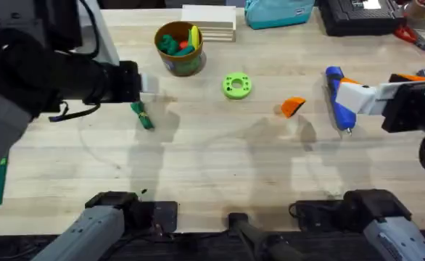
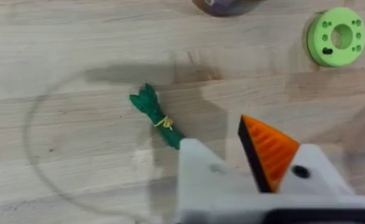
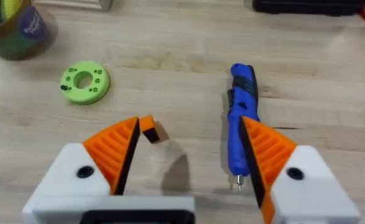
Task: Pick up the gripper from the table and insert it into the empty holder that is missing its gripper. Then pick up a screw, insert it into the mounting hole, and use the screwdriver to tighten it. Finally, clean up the table by picking up the vegetable and placing it into the bucket.
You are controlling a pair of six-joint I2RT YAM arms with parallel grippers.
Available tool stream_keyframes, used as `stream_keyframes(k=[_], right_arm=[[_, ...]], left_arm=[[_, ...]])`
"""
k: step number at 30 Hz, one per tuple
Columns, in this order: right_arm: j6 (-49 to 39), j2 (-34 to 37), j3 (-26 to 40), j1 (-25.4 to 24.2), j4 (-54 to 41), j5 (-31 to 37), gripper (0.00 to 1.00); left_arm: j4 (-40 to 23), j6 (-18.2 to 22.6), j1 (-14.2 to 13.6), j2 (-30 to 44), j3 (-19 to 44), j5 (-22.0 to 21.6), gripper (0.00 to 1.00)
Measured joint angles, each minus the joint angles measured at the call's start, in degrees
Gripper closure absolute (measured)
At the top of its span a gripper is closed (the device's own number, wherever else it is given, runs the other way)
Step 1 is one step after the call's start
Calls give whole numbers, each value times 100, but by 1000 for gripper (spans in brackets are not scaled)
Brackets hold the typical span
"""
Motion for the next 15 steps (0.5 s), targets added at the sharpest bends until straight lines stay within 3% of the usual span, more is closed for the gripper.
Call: stream_keyframes(k=[1,2,6,7,15], right_arm=[[0,-2,0,0,2,0,56],[0,-2,1,0,1,0,56],[0,-2,1,0,2,0,56],[0,-2,2,0,2,0,58],[0,-1,0,0,2,0,57]], left_arm=[[5,1,0,75,0,56,822],[15,27,-13,134,0,115,780],[247,-14,-283,169,0,452,132],[351,-37,-413,161,0,559,49],[2029,-38,-1981,159,0,1273,13]])
